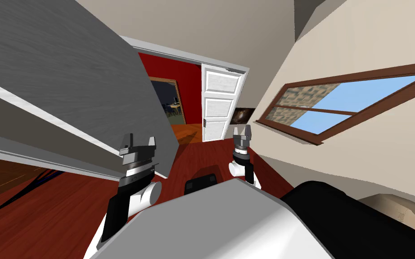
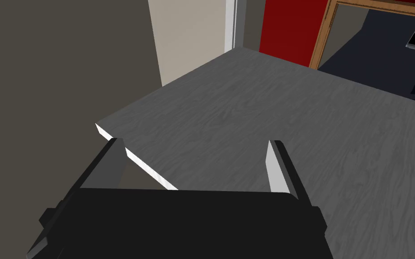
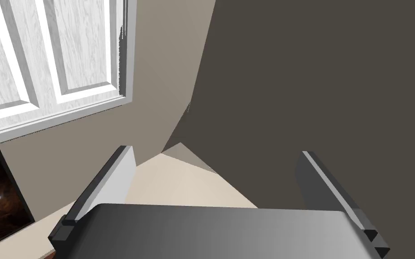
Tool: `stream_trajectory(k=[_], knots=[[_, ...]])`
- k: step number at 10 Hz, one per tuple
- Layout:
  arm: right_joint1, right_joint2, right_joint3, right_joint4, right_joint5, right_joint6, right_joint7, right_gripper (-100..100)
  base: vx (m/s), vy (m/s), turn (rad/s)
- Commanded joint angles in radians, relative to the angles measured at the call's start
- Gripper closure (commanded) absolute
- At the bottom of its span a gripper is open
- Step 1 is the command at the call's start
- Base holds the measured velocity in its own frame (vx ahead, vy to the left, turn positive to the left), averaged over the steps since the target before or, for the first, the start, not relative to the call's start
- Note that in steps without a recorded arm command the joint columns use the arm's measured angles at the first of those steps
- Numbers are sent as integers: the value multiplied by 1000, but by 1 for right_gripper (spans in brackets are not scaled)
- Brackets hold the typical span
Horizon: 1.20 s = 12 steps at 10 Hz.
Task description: Pull the door open
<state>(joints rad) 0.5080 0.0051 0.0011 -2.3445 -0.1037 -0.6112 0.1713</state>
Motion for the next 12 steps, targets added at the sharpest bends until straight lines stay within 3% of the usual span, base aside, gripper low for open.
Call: stream_trajectory(k=[1, 12], knots=[[-11, -11, 12, 28, -14, -5, -27, -100, 65, 1, -1], [-93, -78, 99, 237, -116, -45, -234, -100, 105, 14, 0]])
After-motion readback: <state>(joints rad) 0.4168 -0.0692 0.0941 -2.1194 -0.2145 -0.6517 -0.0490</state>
